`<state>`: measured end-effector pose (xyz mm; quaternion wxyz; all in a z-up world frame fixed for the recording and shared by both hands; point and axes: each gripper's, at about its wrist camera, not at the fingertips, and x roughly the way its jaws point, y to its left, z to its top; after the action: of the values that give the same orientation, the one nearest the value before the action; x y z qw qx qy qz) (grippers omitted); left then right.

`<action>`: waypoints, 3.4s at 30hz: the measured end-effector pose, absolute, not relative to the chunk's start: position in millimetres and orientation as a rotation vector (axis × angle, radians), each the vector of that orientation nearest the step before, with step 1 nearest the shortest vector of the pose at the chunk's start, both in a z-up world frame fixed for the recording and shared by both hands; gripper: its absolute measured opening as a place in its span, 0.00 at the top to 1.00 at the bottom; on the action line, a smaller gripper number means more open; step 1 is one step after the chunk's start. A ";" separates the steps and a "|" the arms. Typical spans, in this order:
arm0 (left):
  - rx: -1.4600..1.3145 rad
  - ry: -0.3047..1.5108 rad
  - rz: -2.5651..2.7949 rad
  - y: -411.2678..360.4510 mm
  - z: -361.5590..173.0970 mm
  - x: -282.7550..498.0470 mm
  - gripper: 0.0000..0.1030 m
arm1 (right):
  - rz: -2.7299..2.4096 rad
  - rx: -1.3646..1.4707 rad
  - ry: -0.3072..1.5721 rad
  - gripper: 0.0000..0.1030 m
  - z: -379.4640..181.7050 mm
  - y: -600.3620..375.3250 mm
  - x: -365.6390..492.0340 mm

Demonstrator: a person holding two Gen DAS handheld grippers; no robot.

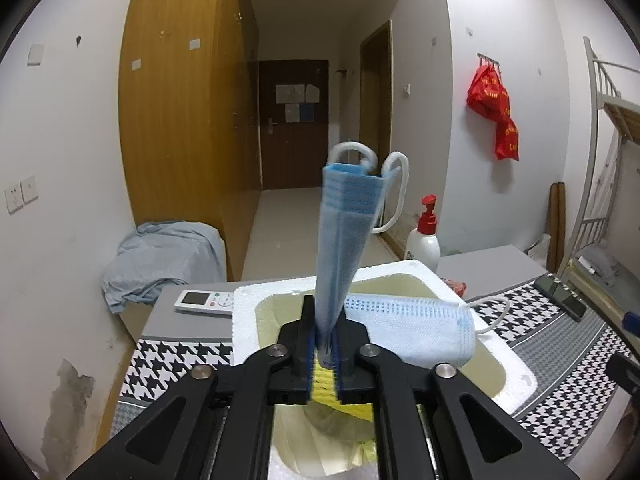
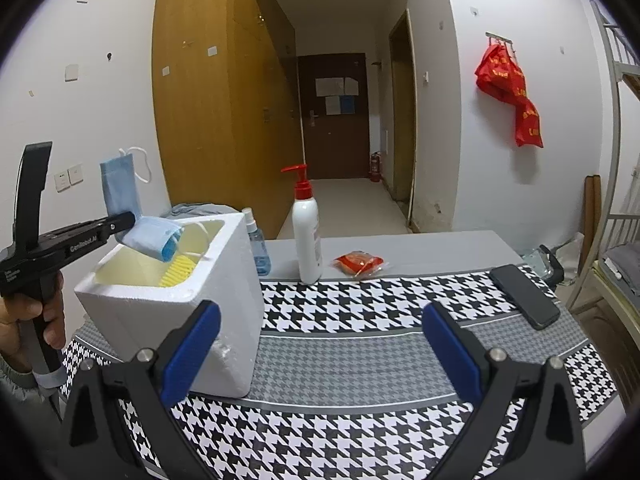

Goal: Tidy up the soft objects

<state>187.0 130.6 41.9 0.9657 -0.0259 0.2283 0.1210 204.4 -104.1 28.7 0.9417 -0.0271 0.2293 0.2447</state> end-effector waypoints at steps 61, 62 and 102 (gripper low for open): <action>0.028 0.177 0.207 27.3 77.3 -31.8 0.01 | 0.576 -0.072 0.239 0.01 64.1 -149.9 40.2; 0.026 0.173 0.209 27.2 76.0 -35.0 0.01 | 0.579 -0.072 0.237 0.01 63.4 -150.0 37.7; -0.012 0.207 0.245 28.9 3.0 -73.8 0.01 | 0.606 -0.070 0.244 0.01 10.6 -134.1 -11.1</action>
<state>-73.8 28.9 3.0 0.9872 -0.0059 0.1030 0.1218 -11.1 -134.1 10.6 0.9465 -0.0342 0.1196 0.2978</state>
